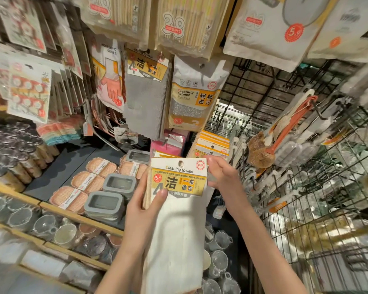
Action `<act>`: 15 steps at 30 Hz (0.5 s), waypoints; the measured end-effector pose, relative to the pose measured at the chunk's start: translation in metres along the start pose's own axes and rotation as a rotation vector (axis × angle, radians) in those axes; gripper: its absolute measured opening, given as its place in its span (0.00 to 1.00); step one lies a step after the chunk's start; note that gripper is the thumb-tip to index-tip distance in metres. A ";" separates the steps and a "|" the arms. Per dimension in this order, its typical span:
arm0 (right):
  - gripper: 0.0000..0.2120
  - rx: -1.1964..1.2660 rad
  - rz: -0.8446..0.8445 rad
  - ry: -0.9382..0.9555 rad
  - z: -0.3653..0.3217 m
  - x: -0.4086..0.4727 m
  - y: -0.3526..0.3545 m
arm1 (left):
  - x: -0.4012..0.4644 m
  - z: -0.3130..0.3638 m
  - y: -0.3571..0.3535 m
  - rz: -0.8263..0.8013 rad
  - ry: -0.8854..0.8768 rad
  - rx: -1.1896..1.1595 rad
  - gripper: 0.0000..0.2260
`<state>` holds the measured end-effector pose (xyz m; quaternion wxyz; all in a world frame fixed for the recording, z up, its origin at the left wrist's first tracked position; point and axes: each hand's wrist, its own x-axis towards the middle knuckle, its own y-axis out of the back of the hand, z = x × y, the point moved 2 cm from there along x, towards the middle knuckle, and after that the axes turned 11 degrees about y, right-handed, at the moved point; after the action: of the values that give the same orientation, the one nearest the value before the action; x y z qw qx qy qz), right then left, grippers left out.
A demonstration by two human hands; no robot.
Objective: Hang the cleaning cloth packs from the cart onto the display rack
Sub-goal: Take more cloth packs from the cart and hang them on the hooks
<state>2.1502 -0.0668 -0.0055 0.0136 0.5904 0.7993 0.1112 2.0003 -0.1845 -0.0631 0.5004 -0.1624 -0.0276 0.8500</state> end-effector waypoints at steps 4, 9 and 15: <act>0.18 -0.055 -0.022 0.024 -0.008 -0.013 -0.009 | -0.004 -0.001 -0.001 -0.014 -0.018 0.020 0.26; 0.19 -0.048 0.066 0.042 -0.010 -0.019 -0.007 | -0.007 0.002 0.001 0.001 -0.015 0.076 0.28; 0.19 0.247 0.110 -0.031 -0.011 -0.015 0.002 | -0.007 0.010 0.009 0.003 0.002 0.043 0.21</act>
<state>2.1550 -0.0827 0.0036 -0.0528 0.6320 0.7731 0.0034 1.9926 -0.1935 -0.0541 0.5026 -0.1524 -0.0088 0.8510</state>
